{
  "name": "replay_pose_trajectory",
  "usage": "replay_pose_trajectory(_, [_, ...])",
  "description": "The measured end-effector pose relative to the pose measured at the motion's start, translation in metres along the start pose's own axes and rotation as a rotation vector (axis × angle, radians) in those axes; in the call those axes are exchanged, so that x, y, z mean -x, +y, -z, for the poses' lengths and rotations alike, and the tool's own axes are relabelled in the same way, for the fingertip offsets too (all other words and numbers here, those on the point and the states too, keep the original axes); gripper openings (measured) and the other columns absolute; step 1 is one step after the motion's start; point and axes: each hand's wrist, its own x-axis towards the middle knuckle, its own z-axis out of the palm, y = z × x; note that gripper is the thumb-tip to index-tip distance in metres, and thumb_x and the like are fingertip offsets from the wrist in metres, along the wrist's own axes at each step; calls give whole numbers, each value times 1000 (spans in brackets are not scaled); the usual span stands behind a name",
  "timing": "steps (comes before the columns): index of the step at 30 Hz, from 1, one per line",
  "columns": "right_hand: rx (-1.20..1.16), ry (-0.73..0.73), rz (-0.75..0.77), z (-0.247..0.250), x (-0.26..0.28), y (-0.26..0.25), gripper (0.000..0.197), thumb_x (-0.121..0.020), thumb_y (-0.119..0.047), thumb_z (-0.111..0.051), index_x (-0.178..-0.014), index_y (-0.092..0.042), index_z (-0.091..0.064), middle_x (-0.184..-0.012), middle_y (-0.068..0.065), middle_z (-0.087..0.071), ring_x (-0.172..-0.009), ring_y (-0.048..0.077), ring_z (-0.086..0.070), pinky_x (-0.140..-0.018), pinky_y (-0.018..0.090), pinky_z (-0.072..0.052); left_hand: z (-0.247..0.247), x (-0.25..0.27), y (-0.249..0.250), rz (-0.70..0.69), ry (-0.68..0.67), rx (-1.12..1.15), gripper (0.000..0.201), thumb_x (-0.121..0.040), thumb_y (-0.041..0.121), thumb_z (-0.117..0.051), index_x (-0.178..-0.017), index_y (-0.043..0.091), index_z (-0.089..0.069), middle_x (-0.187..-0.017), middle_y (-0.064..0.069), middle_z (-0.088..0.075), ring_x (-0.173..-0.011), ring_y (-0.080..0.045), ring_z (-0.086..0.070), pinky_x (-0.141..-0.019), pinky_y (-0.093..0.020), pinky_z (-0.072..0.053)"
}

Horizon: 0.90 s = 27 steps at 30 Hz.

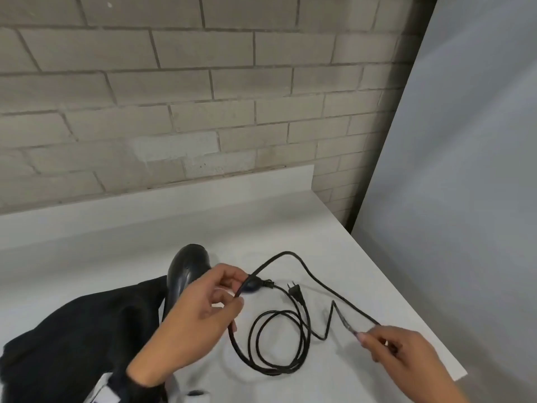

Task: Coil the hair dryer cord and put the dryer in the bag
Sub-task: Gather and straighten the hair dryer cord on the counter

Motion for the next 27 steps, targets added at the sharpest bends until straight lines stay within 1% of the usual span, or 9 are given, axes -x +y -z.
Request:
replay_pose_trajectory(5, [-65,129,9,7,-17,25,66,-67,-93,-26,-74,-38,-61,-66,-12,-64,-54,8,-53,-55,24,-44,28,17,36,-88,71,240,20,-86,11,-69,-103,22,-73,-81,-10,-60,-52,-24,-46,-47,-30,-43])
replay_pose_trajectory(9, [-26,59,45,14,-29,41,62,-67,-94,-22,-76,-47,-62,-70,-19,-64,-68,6,-56,-60,16,-43,42,29,41,-46,70,349,37,-73,34,-84,-104,15,-74,-88,-15,-58,-51,-18,-37,-44,-25,-36])
replay_pose_trajectory(11, [2,-13,46,16,-31,48,56,-71,-92,-26,-78,-50,-64,-73,-21,-66,-77,6,-56,-68,16,-45,44,34,34,14,85,340,30,-78,30,-82,-103,16,-75,-81,-20,-54,-50,-20,-36,-44,-26,-36])
replay_pose_trajectory(13, [55,-63,97,15,-30,46,40,-77,-81,-41,-81,-49,-65,-75,-19,-67,-83,6,-55,-72,19,-46,45,39,19,79,62,218,18,-85,17,-70,-101,24,-75,-69,-11,-58,-48,-22,-42,-45,-29,-41])
replay_pose_trajectory(15, [80,-104,167,9,-30,41,10,-81,-53,-68,-88,-48,-64,-82,-20,-67,-88,3,-54,-77,17,-43,43,44,-3,132,-18,38,23,-90,18,-66,-102,36,-72,-64,-8,-62,-50,-22,-54,-55,-30,-49])
replay_pose_trajectory(17, [88,-128,227,2,-30,33,26,-79,-32,-73,-95,-48,-61,-95,-25,-63,-94,-1,-53,-83,13,-40,41,49,-22,196,-74,-95,32,-91,13,-66,-98,44,-70,-73,-9,-67,-59,-15,-63,-66,-28,-55])
replay_pose_trajectory(19, [90,-188,243,-5,-31,25,35,-78,-30,-65,-105,-50,-55,-110,-31,-53,-106,-4,-49,-90,11,-38,41,53,-37,238,-122,-249,36,-91,16,-67,-97,51,-68,-80,-1,-68,-66,-6,-63,-72,-21,-54])
replay_pose_trajectory(23, [15,-248,231,-30,-33,10,61,-83,-31,-62,-127,-54,-27,-126,-42,-25,-119,-9,-38,-99,14,-37,50,55,-36,291,-308,-438,20,-91,45,-62,-104,60,-66,-90,17,-71,-82,-2,-66,-80,-15,-51])
replay_pose_trajectory(27, [12,-227,145,-57,-33,-3,75,-87,-40,-65,-141,-45,-13,-130,-29,-22,-120,-1,-40,-96,15,-36,64,29,-6,186,-445,-534,26,-94,53,-49,-115,53,-65,-113,37,-61,-108,13,-57,-93,-10,-43])
